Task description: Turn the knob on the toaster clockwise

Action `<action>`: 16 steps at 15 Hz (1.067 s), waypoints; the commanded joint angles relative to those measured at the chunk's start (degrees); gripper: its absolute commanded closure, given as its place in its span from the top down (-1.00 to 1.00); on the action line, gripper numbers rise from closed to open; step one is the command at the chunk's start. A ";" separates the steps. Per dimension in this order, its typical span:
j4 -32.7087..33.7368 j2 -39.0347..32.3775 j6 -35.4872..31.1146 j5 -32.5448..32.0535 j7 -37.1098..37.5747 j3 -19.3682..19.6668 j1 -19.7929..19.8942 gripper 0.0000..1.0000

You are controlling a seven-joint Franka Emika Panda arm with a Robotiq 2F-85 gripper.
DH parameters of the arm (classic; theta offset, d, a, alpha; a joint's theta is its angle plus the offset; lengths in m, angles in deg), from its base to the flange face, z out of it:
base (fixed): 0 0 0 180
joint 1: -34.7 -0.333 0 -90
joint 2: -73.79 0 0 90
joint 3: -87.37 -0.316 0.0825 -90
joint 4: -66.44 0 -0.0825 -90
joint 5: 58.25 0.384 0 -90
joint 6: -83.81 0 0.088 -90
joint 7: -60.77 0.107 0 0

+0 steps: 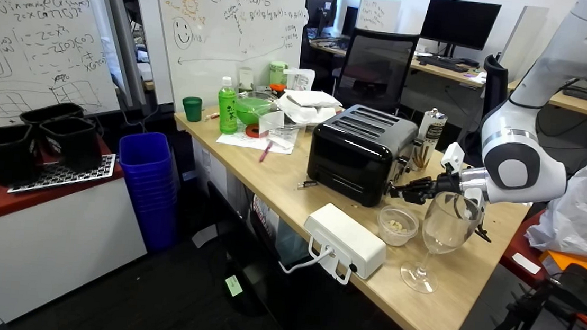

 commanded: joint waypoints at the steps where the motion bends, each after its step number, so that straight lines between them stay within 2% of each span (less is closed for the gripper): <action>1: 2.11 -1.43 1.17 -1.21 2.38 -0.92 0.70 -0.89; 10: 3.22 -2.29 6.16 -6.34 12.75 -1.36 3.39 -0.89; 16: 4.47 -3.59 9.58 -6.94 19.54 -1.37 4.43 -0.89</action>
